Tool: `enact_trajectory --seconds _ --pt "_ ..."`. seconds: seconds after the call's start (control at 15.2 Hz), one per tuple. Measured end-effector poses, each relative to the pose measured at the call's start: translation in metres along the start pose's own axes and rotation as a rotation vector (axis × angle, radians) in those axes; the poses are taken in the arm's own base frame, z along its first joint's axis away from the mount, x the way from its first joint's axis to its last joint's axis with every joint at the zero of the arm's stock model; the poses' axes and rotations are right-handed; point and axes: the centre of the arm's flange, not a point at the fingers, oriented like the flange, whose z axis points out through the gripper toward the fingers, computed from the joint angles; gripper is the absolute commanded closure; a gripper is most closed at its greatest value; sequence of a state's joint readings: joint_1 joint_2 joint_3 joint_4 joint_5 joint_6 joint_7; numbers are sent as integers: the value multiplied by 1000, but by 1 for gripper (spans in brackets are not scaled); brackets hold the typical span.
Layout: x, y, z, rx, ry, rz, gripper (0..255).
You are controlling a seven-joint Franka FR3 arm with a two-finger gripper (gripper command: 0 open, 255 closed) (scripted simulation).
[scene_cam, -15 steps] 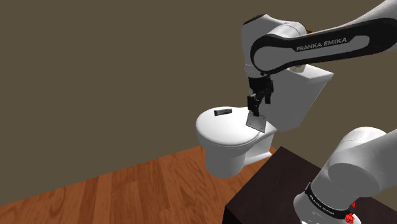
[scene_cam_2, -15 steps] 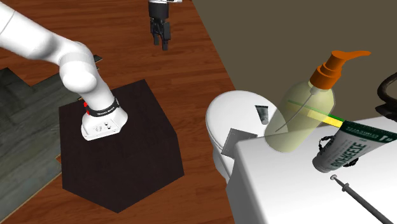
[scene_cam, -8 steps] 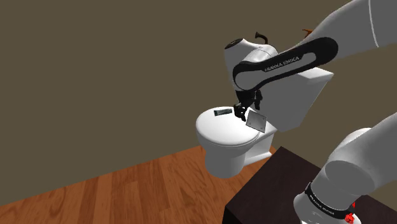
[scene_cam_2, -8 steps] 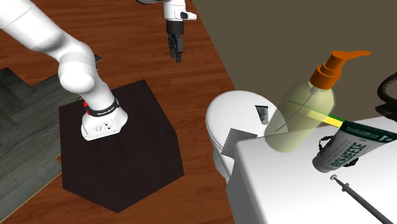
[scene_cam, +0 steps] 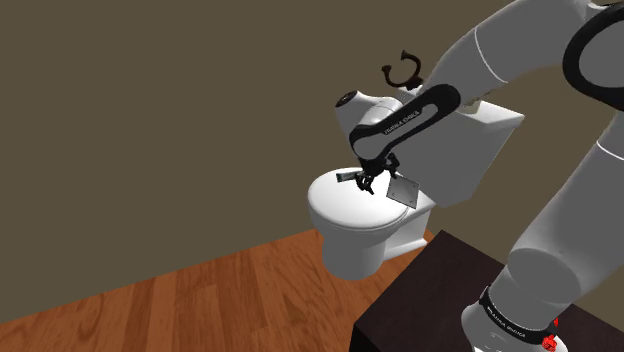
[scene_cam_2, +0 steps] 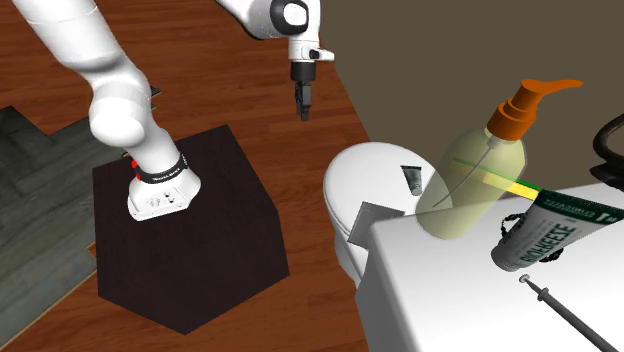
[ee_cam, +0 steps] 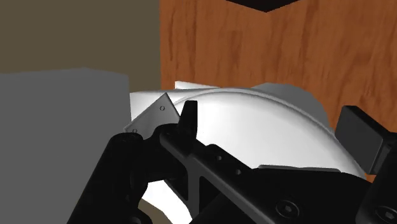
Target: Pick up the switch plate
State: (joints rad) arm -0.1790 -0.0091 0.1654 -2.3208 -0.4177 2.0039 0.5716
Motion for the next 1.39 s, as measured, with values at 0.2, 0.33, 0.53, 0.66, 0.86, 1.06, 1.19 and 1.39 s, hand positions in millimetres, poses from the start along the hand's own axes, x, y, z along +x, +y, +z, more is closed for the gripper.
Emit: enact_trajectory --seconds 0.2,0.33,0.53,0.66,0.86,1.06,1.19,1.39 --pt "34 -6 24 -36 -7 78 0" --pt "52 -8 43 -60 -12 130 0" --pt "86 -5 68 -95 -20 209 0" --pt "105 0 88 -119 -24 262 0" --pt "133 9 115 -155 -32 340 0" --pt "164 17 141 -191 -39 418 0" --pt "181 28 158 -215 -44 470 0" --pt "209 40 185 -251 -51 549 0"
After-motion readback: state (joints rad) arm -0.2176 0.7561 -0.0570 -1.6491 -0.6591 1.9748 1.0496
